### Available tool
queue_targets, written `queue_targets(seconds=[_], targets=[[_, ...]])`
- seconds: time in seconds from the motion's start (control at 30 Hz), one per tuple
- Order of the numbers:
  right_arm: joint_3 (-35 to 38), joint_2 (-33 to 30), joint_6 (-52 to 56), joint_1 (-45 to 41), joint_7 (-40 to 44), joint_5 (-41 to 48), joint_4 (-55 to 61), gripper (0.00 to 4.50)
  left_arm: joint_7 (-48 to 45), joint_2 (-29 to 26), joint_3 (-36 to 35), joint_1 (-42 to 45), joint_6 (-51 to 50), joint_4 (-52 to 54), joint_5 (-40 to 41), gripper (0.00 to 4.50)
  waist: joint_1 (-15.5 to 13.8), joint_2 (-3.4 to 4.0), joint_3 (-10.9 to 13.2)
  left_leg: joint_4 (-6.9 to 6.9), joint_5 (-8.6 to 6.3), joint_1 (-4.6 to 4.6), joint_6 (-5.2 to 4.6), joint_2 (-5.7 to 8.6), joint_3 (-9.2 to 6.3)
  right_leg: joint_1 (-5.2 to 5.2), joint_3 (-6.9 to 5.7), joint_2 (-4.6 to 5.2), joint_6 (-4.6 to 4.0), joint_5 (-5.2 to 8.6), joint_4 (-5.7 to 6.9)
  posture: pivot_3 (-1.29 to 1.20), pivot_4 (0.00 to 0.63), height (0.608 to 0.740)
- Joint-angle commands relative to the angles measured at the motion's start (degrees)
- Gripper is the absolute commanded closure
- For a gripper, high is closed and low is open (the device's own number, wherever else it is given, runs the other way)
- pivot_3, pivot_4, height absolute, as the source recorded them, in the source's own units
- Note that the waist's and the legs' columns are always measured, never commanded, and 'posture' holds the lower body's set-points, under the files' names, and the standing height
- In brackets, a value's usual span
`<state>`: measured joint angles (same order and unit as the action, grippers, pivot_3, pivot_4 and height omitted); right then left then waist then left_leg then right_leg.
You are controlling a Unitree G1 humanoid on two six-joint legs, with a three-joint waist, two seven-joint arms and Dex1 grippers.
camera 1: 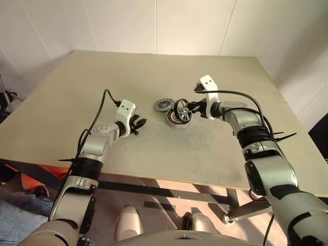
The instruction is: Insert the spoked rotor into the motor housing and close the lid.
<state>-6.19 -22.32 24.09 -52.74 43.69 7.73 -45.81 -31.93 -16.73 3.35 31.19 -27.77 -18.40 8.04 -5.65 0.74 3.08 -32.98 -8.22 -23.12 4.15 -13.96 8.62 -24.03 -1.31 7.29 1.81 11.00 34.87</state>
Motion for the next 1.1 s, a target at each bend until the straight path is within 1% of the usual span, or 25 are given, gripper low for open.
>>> queue_targets(seconds=[0.03, 0.17, 0.27, 0.37, 0.6, 0.8, 0.93, 1.03, 1.1], targets=[[1.0, -0.3, -1.9, -2.4, 1.1, -0.5, 1.0, 4.48, 0.3, -0.2, -0.8, 1.1, 0.6, 1.6, 0.3, 2.49, 0.0, 0.00, 0.0, 0.00, 0.00, 0.00, 0.00, -0.01, 0.00, 0.00, 0.00, -0.01, 0.00, 0.00, 0.00, 0.00, 0.000, 0.740], [0.9, 0.0, -2.2, -2.5, 1.5, -1.1, 0.6, 4.48, 0.3, -0.1, -0.8, 1.2, 0.6, 1.4, 0.3, 2.49, 0.0, 0.00, 0.0, -0.01, 0.00, 0.00, -0.01, -0.02, 0.00, 0.00, 0.00, -0.02, -0.01, 0.00, 0.00, 0.00, 0.000, 0.740], [1.0, 0.2, -2.5, -2.6, 1.4, -1.5, 0.4, 3.81, 0.3, -0.2, -0.9, 1.1, 0.6, 1.5, 0.3, 2.49, 0.0, 0.00, 0.0, -0.01, 0.00, 0.00, -0.02, -0.02, 0.00, 0.00, 0.00, -0.02, -0.01, 0.00, 0.01, 0.00, 0.000, 0.740], [1.2, 0.4, -3.0, -2.8, 0.6, -1.7, 0.2, 2.85, 0.3, -0.2, -1.0, 0.9, 0.5, 1.6, 0.3, 2.49, 0.0, 0.00, 0.0, -0.02, -0.04, 0.00, -0.07, -0.02, 0.00, 0.00, 0.00, -0.03, -0.01, -0.01, 0.02, 0.00, 0.000, 0.740], [2.0, 0.0, -3.4, -3.3, 0.4, -1.4, 0.8, 2.85, 0.3, -0.3, -1.0, 0.8, 0.3, 1.7, 0.4, 2.49, 0.0, 0.00, 0.0, -0.04, -0.11, 0.00, -0.19, -0.02, 0.00, 0.00, 0.00, -0.02, -0.01, -0.01, 0.03, 0.00, 0.000, 0.740], [3.5, -0.5, -2.3, -2.6, 1.1, -0.1, 5.9, 2.85, 0.1, -0.2, -0.8, 1.1, 0.5, 1.2, 0.3, 2.49, 0.0, 0.00, 0.0, -0.06, -0.11, 0.00, -0.20, -0.02, 0.00, 0.00, 0.00, -0.03, -0.02, -0.01, 0.04, 0.00, 0.000, 0.740], [3.3, -0.1, -0.1, -0.1, 1.1, 0.5, 11.0, 2.85, 0.0, -0.2, -0.8, 1.3, 0.6, 0.9, 0.3, 2.49, 0.0, 0.00, 0.0, -0.06, -0.11, 0.01, -0.20, -0.03, 0.00, 0.01, 0.01, -0.04, -0.02, -0.01, 0.04, 0.00, 0.000, 0.740], [2.1, 2.0, 1.7, 3.5, 1.0, 0.6, 13.5, 2.85, 0.0, -0.1, -0.7, 1.3, 0.7, 0.7, 0.2, 2.49, 0.0, -0.03, 0.0, -0.07, -0.11, 0.03, -0.20, -0.04, -0.01, 0.04, 0.00, -0.05, -0.02, -0.01, 0.04, 0.00, 0.000, 0.740], [1.2, 3.9, 2.4, 5.8, 0.6, 0.1, 13.2, 2.85, -0.1, -0.1, -0.7, 1.4, 0.6, 0.7, 0.2, 2.49, 0.0, -0.04, 0.0, -0.08, -0.11, 0.03, -0.20, -0.04, -0.02, 0.05, 0.01, -0.05, -0.02, -0.01, 0.05, 0.00, 0.000, 0.740]])
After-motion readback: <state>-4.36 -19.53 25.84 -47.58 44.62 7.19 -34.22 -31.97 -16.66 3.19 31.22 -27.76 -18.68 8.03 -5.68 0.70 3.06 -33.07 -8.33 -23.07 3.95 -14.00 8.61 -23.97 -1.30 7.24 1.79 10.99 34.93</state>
